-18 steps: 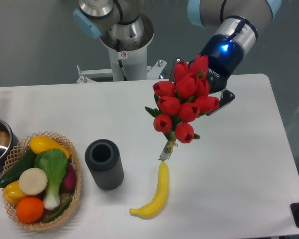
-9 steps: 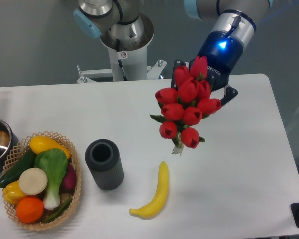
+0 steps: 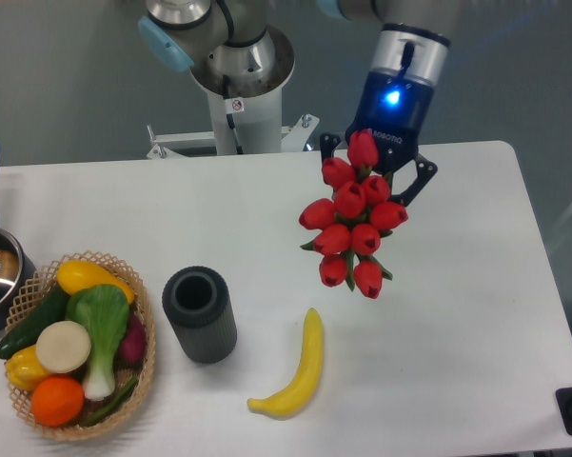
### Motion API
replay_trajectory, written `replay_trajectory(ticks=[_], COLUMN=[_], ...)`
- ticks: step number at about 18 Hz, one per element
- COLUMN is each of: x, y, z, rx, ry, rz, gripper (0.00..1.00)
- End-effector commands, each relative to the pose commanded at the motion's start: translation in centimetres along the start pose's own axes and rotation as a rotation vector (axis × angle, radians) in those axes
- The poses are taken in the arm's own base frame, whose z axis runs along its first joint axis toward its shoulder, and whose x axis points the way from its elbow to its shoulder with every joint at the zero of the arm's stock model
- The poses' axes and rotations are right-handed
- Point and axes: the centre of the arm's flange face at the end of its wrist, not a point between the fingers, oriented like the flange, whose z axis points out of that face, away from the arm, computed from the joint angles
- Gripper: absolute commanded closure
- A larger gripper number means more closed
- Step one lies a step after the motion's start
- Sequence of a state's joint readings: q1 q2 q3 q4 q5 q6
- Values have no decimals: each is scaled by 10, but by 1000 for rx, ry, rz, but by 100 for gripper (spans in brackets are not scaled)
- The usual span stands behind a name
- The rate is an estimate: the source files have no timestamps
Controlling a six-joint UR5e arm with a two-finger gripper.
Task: Place the flowers on the table
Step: 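Lower the held tulips onto the table beside the banana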
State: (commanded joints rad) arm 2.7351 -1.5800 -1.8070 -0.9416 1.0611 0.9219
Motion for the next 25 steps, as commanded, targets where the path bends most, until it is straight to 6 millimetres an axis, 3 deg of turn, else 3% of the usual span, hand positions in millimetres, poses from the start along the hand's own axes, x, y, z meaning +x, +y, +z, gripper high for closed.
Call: replay_trajectory(ticks=[5, 18, 25], x=[-5, -53, -89], y=[25, 81, 103], z=[36, 130, 181], rx=[-133, -335, -425], ry=[40, 92, 107], rz=[-50, -216, -239], gripper=[55, 50, 50])
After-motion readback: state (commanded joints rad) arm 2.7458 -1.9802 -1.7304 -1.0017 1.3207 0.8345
